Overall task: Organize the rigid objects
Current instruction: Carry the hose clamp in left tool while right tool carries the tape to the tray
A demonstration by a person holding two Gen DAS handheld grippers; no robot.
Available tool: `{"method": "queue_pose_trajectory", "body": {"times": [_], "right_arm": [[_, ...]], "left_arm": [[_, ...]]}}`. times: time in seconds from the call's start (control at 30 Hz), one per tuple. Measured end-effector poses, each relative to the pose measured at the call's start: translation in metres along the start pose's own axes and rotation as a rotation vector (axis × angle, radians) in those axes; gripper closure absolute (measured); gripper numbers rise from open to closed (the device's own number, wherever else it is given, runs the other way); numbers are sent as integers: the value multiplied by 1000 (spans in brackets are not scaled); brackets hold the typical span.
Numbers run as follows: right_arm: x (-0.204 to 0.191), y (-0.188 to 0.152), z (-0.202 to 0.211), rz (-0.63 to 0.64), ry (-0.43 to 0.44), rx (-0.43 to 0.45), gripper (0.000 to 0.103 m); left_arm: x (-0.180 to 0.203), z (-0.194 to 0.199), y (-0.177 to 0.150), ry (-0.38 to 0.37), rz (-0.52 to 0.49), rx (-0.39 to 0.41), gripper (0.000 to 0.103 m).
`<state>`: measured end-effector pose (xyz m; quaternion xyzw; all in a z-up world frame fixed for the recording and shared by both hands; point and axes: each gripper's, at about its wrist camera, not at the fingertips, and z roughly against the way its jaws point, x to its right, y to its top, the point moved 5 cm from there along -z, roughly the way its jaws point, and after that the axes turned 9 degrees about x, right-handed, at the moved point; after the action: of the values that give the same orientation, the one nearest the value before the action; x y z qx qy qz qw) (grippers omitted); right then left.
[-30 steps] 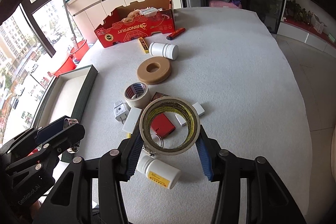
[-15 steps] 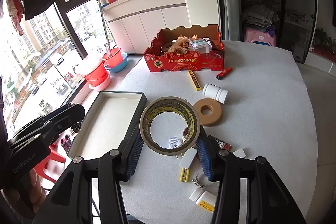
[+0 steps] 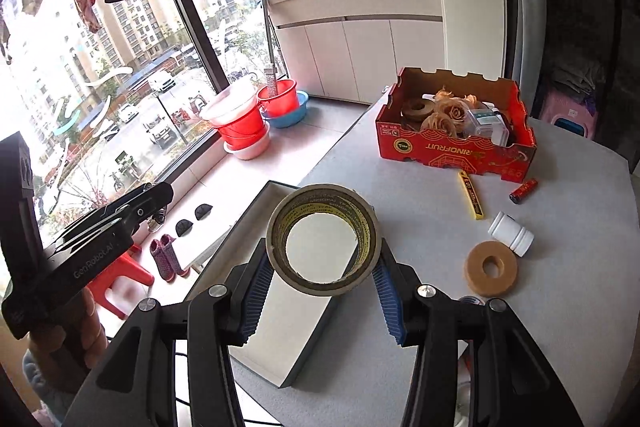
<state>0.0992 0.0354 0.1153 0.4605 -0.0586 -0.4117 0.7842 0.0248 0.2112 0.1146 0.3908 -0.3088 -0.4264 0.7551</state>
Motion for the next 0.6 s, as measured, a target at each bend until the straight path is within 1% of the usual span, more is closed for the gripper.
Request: {"method": "queue_pose_trajectory", "body": {"times": [0.1, 0.3, 0.43, 0.6], "right_arm": [[-10, -2, -23, 13, 19, -28, 52], [-17, -16, -69, 17, 17, -94, 52], [-11, -25, -97, 5, 1, -134, 52], [-2, -33, -129, -3, -20, -173, 52]], "left_arm": [[-14, -15, -14, 47, 7, -29, 65], [-24, -56, -45, 100, -11, -93, 66], [-29, -87, -66, 107, 18, -162, 66], [-25, -114, -76, 129, -5, -196, 66]]}}
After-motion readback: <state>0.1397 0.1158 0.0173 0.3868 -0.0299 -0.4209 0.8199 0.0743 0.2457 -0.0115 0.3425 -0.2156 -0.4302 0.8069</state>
